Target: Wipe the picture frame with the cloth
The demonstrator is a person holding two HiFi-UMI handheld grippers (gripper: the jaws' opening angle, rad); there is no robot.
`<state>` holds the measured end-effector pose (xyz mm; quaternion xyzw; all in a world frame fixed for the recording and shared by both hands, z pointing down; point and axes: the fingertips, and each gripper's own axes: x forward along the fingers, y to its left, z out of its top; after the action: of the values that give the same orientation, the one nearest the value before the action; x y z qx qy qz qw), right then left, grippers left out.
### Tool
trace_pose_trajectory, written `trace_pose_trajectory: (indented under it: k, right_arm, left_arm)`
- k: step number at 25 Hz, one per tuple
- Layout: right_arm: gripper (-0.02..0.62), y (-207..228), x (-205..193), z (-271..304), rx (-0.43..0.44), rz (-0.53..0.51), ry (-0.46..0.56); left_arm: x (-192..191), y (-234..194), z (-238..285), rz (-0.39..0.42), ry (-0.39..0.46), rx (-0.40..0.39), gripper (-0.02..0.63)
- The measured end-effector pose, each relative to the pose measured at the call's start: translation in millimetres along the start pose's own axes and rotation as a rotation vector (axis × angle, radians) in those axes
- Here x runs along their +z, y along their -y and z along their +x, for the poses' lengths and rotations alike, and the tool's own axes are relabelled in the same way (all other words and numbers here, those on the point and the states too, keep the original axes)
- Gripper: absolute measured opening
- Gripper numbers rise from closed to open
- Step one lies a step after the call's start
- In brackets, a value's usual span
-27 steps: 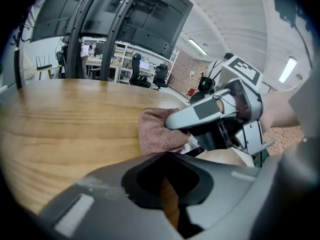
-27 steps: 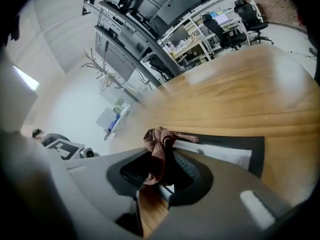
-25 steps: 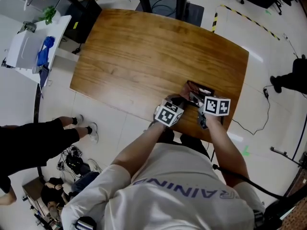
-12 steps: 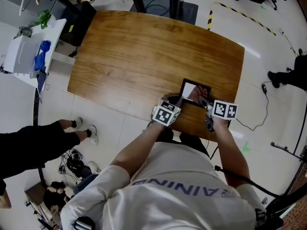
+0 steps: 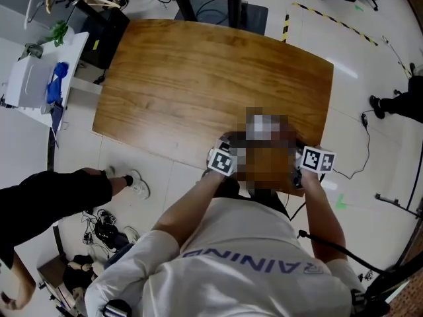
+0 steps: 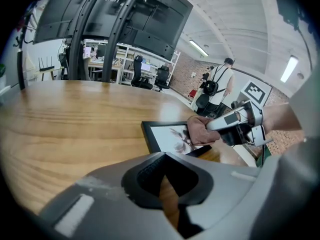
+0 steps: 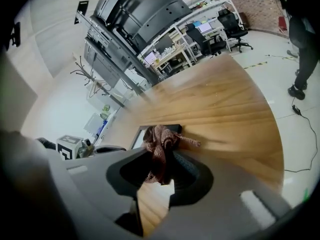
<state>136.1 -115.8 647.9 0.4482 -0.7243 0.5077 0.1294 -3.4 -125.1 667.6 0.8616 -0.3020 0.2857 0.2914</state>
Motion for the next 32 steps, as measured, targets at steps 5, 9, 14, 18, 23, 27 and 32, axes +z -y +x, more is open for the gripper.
trace_pose_trajectory:
  k: [5,9,14,18,23,27,32]
  right_arm:
    - [0.112,0,0,2,0.011,0.013,0.015]
    - [0.112,-1,1,3,0.005,0.001,0.024]
    - [0.112,-1,0,4,0.007,-0.001,0.029]
    - [0.112,0,-2,4,0.010,0.004,0.035]
    - [0.112,0,-2,5,0.010,0.010,0.032]
    - [0.110,-16,2,4,0.049,0.012,0.029]
    - [0.110,-74,-5,28,0.216,-0.034,-0.049]
  left_arm:
    - [1,0,-2,-0.032,0.011,-0.047,0.005]
    - [22,-12,2,0.013,0.013,-0.056,0.005]
    - [67,-29,20,0.048,0.042,-0.082,0.005]
    - [72,-32,38,0.088,-0.011,-0.100,0.005]
    - [67,-37,42,0.047,-0.059,-0.098,0.005]
    - [70,-35,40,0.020,-0.050,-0.119,0.005]
    - [72,-36,39,0.024,-0.047,-0.124,0.004]
